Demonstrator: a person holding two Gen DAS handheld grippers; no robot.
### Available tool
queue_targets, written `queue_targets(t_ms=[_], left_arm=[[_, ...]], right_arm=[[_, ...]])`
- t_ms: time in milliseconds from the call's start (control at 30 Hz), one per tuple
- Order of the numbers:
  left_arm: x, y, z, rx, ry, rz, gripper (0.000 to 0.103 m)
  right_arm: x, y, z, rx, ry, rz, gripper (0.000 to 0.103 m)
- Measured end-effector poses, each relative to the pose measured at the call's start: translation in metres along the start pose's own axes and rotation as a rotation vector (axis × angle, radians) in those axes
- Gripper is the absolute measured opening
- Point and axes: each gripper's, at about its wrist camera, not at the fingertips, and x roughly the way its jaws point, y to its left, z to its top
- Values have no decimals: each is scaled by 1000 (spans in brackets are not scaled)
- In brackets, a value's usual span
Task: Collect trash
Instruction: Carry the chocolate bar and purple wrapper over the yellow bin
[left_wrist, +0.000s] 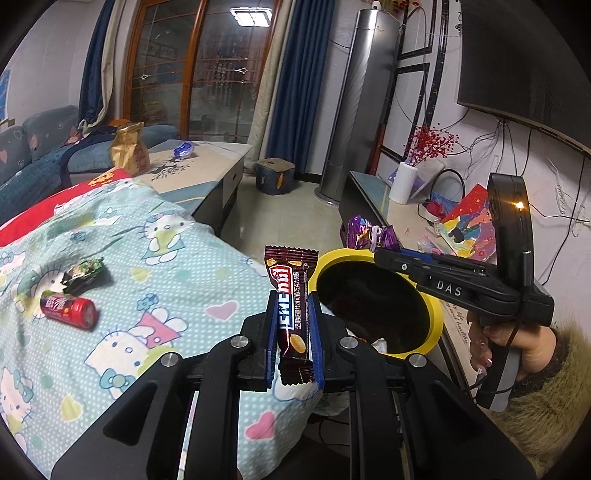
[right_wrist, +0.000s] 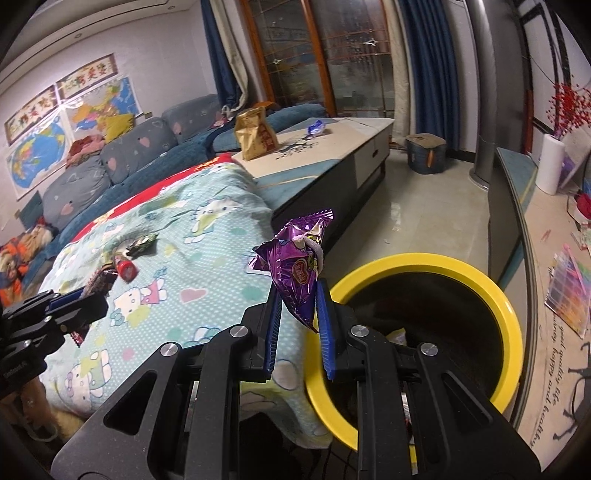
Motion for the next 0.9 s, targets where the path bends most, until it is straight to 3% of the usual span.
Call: queue_targets(t_ms=[900], left_arm=[[42,-57,14,112,1,-86,15]], right_arm=[[-8,-68,-13,157,4,-111,14]])
